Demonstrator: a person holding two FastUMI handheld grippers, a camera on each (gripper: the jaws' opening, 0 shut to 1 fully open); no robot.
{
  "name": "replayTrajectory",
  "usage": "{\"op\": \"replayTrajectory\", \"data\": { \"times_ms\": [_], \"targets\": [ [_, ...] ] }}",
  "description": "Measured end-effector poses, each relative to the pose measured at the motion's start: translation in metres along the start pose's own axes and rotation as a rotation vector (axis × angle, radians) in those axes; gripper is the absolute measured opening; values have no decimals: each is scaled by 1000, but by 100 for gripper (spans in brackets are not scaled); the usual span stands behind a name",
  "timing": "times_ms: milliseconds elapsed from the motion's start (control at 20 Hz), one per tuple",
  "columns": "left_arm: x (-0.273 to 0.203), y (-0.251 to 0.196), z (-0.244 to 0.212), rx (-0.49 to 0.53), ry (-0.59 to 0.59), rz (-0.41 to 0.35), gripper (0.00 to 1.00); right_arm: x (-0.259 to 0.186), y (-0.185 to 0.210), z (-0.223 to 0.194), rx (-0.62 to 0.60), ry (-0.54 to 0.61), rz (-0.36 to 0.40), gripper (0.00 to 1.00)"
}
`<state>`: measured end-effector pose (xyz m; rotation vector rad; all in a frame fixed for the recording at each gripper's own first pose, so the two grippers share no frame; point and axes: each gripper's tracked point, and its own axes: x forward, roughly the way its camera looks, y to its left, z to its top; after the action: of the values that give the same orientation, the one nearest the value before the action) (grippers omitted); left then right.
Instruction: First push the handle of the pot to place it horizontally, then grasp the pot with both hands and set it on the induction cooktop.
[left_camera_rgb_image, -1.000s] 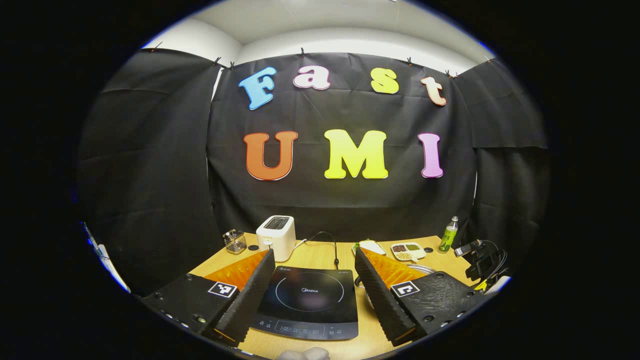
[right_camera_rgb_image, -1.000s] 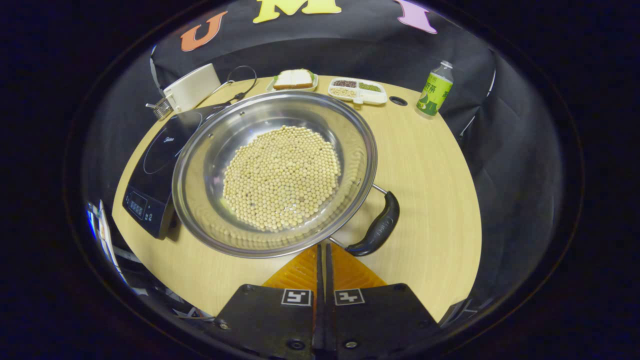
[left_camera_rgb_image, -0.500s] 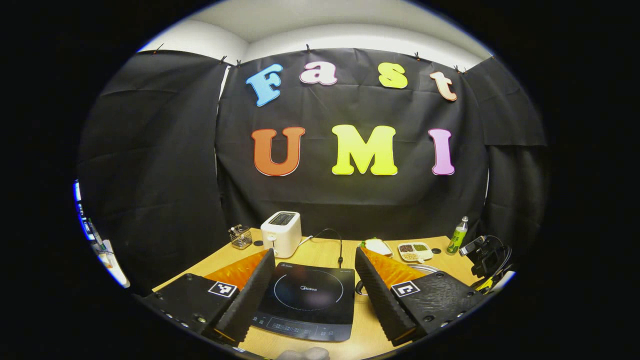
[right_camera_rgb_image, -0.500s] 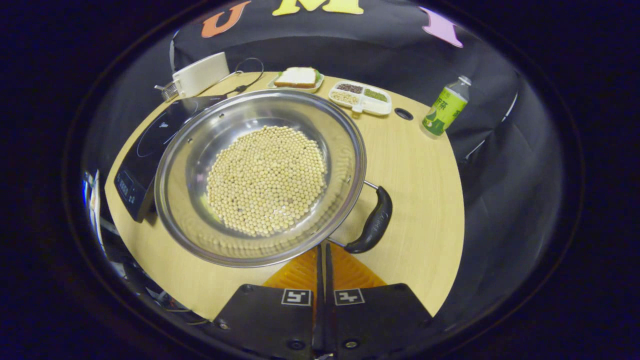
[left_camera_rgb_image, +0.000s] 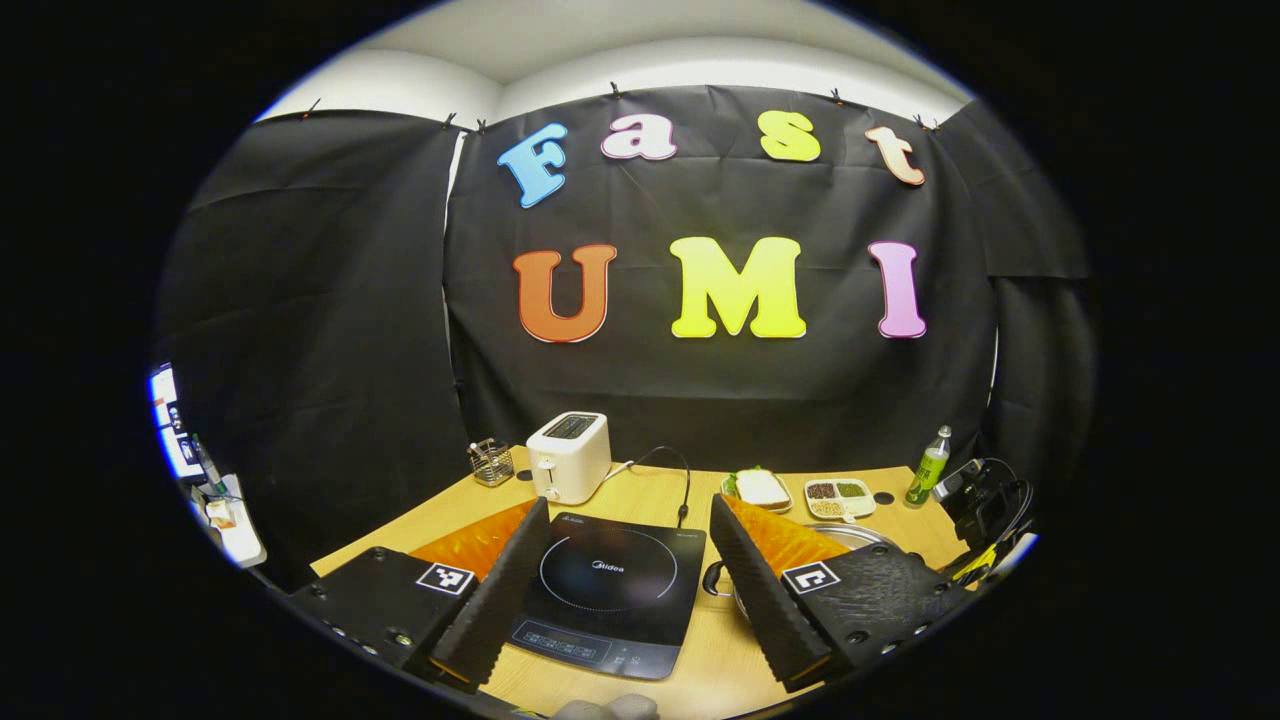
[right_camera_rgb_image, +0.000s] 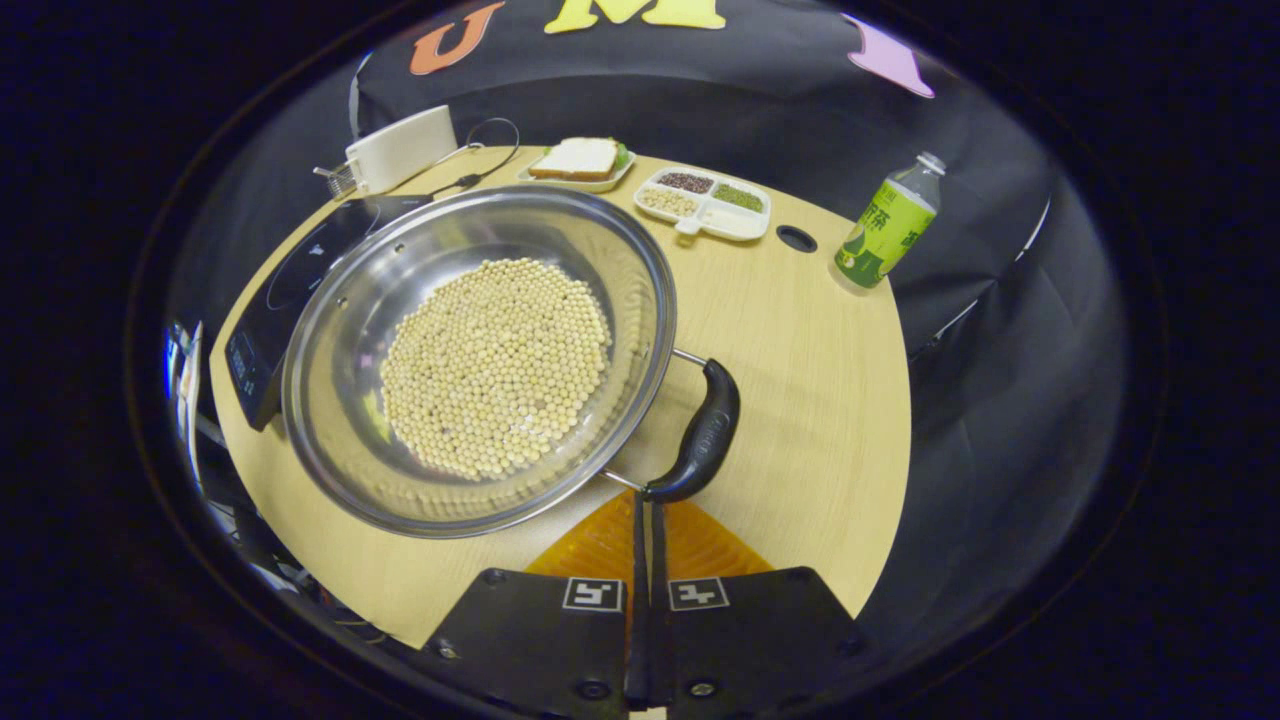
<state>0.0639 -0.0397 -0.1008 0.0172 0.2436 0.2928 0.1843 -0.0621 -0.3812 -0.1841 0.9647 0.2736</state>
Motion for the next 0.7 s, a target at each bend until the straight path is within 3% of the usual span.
{"op": "replayTrajectory", "data": {
  "times_ms": [350, 650, 700],
  "targets": [
    [1, -15, -3, 25, 2, 3, 96, 5, -13, 2, 9, -21, 0, 1],
    [27, -32, -22, -1, -8, -92, 96, -16, -24, 3, 55, -118, -32, 2],
    [35, -32, -28, -1, 2, -103, 96, -21, -26, 3, 60, -133, -35, 6]
  ]
}}
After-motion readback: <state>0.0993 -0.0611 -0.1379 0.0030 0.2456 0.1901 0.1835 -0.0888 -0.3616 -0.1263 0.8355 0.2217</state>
